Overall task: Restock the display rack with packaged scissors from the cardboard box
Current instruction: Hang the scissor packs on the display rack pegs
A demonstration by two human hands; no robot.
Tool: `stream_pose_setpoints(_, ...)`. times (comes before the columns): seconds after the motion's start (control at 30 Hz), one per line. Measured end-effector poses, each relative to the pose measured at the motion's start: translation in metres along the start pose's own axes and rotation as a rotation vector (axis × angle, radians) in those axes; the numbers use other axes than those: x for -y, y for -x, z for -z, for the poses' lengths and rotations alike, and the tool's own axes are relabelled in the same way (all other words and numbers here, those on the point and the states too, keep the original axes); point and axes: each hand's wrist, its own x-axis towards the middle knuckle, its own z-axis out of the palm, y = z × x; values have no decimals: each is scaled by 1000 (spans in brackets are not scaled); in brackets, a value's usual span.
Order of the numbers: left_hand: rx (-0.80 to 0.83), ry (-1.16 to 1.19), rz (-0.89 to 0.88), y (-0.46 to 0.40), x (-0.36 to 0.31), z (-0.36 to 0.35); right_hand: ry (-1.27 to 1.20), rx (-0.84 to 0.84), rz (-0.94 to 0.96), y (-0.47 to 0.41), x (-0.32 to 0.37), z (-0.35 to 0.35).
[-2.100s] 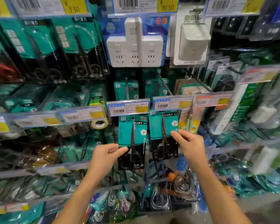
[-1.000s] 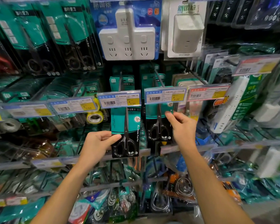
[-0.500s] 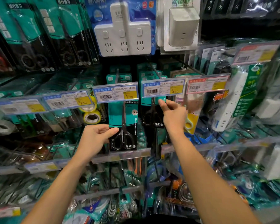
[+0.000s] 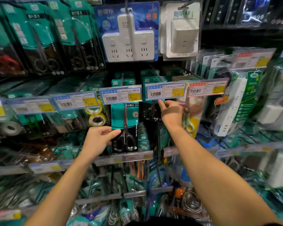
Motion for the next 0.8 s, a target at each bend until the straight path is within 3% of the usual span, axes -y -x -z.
stream_pose_setpoints(0.13,-11,-2,33,4,1,7,-2,76,-122,16,-6,1)
stream_pose_setpoints(0.27,-10,44,115,7,0,7,-89,36,-126,50,5,3)
stream_pose_setpoints(0.5,63,125,133,20,-10,-2,-406,583,-116,109,21,4)
stream_pose_setpoints(0.8,76,194,121,44,-14,2,-476,662,-149,130,24,16)
